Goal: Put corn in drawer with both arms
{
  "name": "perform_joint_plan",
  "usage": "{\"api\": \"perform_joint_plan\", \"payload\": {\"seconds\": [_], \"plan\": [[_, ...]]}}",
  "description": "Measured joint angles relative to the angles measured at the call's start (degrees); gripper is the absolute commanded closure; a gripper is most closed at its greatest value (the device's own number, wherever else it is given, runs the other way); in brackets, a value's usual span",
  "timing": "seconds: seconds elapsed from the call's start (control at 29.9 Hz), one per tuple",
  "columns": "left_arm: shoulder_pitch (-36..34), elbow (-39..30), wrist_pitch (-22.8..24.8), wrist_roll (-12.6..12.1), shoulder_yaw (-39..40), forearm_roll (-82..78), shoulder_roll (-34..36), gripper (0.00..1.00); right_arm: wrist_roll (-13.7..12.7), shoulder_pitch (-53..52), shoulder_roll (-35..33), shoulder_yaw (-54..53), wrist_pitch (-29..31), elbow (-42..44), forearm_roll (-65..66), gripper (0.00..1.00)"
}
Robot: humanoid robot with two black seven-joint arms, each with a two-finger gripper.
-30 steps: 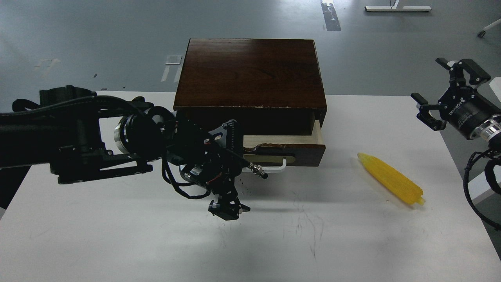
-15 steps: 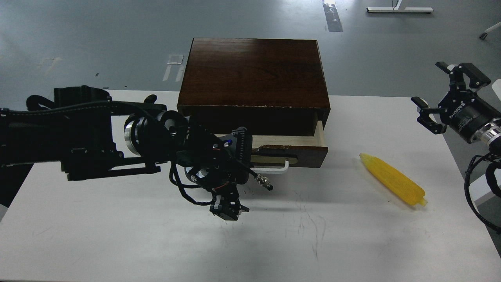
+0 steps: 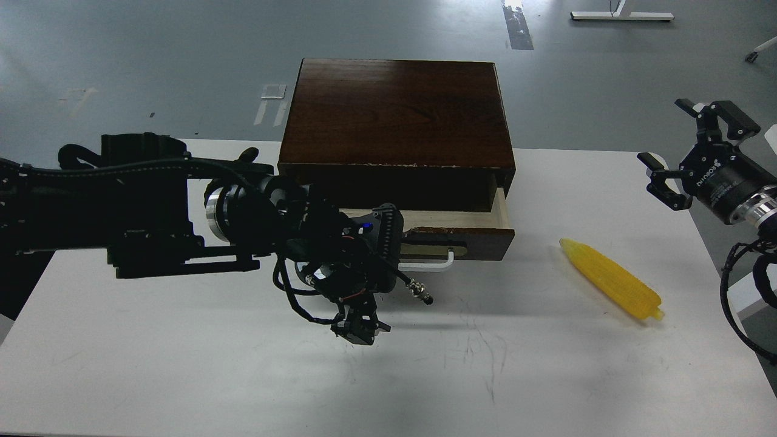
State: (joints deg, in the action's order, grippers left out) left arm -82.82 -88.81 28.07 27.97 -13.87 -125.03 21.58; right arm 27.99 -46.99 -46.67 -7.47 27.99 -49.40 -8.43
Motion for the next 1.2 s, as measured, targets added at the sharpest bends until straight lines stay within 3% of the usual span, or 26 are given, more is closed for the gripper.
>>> {"api": "perform_joint_plan", "payload": {"seconds": [1.2], "plan": [[-2.9, 0.0, 0.0, 0.0, -3.4, 0.2, -0.2, 0.02, 0.0, 0.2, 0.0, 0.0, 0.0, 0.1, 0.0, 0.00]]}}
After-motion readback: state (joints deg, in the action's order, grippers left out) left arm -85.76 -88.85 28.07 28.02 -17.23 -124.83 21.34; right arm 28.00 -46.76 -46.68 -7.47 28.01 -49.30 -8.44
